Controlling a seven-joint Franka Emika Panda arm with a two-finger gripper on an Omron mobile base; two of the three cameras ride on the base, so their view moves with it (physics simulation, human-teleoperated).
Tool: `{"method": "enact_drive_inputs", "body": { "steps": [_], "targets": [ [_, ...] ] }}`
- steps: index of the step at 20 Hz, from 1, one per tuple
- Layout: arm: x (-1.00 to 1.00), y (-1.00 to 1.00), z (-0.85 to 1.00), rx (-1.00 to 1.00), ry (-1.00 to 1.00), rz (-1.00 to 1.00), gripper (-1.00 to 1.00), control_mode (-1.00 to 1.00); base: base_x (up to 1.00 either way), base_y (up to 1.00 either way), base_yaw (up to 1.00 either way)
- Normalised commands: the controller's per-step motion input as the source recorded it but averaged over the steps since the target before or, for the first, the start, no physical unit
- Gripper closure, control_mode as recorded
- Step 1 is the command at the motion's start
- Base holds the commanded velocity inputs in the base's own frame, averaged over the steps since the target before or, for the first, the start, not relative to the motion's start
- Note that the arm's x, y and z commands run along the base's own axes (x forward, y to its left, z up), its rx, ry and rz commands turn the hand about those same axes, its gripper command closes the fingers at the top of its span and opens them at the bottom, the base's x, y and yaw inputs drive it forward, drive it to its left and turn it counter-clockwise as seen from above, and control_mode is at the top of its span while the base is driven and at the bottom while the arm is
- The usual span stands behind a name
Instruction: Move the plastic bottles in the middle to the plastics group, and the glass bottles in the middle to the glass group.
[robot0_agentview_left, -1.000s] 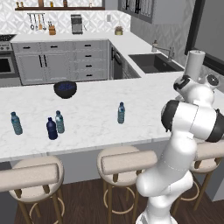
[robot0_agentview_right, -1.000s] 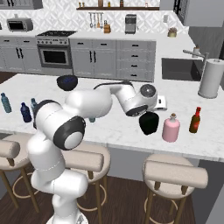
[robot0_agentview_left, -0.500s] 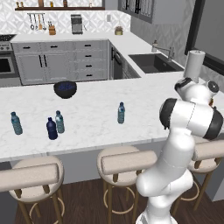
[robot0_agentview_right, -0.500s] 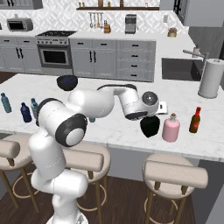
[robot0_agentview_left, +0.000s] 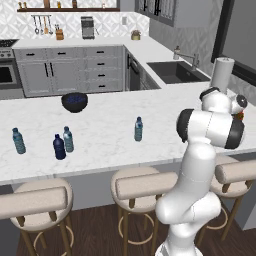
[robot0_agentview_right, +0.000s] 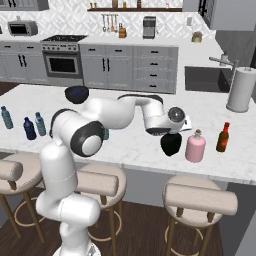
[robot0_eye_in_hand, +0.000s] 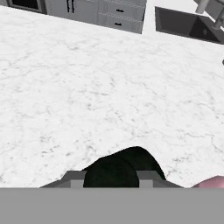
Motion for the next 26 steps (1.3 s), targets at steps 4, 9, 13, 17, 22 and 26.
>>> {"method": "enact_drive_inputs", "body": {
  "steps": [4,9,13,17,22,26],
  "targets": [
    [0.00,-0.08,-0.20,0.00,0.07,0.02,1.00,-1.00,0.00,0.00,0.00],
    [0.00,-0.02,-0.13,0.00,0.04,0.02,1.00,-1.00,0.00,0.00,0.00],
    [0.00,0.00,0.00,0.00,0.00,0.00,-1.00,-1.00,0.00,0.00,0.00],
    [0.00,0.00,0.03,-0.01,-0.01,0.00,-1.00,-1.00,0.00,0.00,0.00],
    [0.00,0.00,0.16,-0.05,0.00,0.00,-1.00,-1.00,0.00,0.00,0.00],
    [-0.01,0.04,0.38,-0.03,-0.02,0.00,-1.00,-1.00,0.00,0.00,0.00]
  ]
}}
